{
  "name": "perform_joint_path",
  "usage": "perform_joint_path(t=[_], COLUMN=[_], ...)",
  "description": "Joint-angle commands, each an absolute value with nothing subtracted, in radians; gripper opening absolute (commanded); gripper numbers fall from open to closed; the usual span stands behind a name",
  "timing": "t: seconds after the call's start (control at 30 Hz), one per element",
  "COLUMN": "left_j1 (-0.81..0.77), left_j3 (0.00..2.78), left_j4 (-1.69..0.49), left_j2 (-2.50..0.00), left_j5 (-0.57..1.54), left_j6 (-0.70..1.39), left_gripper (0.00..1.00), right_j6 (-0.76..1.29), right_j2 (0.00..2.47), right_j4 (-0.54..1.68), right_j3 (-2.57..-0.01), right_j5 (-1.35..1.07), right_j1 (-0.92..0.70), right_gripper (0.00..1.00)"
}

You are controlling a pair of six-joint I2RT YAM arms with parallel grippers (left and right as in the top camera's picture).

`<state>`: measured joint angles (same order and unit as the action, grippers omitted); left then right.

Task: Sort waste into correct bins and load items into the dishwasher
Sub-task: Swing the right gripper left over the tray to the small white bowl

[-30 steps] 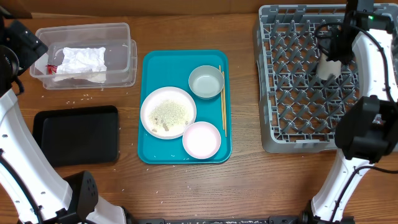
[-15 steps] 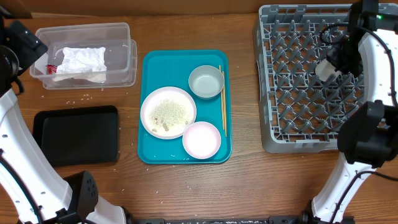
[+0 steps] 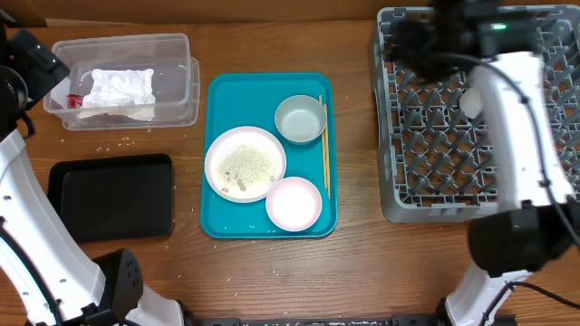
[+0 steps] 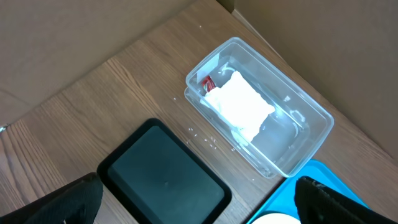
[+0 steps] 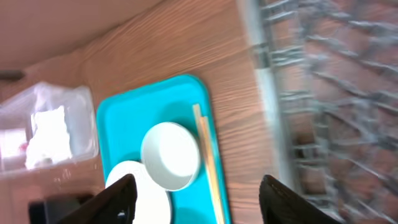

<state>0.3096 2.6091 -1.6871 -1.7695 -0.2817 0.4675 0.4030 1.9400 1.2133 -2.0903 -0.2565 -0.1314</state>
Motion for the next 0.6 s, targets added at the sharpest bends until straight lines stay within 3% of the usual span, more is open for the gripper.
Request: perform_joint_path(t=[0.0,0.3,0.57], left_j1=[0.316,0.316,0.316], left_j3=[2.613,2.613,2.613], left_j4=[-1.687,-1.687,-1.687], left_j2=[-1.767,-1.767,-1.767], left_j5=[-0.295,-0.295,-0.295], left_j6=[0.460,0.460,0.460], left_gripper=[1.00,1.00,1.00], right_j6=[0.386,0.470,0.524], right_j2=[2.005,2.173,2.301], right_j4=[1.174,0.994,0.948], right_j3=[-2.094,-2.094,-2.094], right_j5=[-0.159,-0.104,0.084], right_j1=[-0.270,-0.510,-0.645], right_gripper=[0.66,0.68,0.62])
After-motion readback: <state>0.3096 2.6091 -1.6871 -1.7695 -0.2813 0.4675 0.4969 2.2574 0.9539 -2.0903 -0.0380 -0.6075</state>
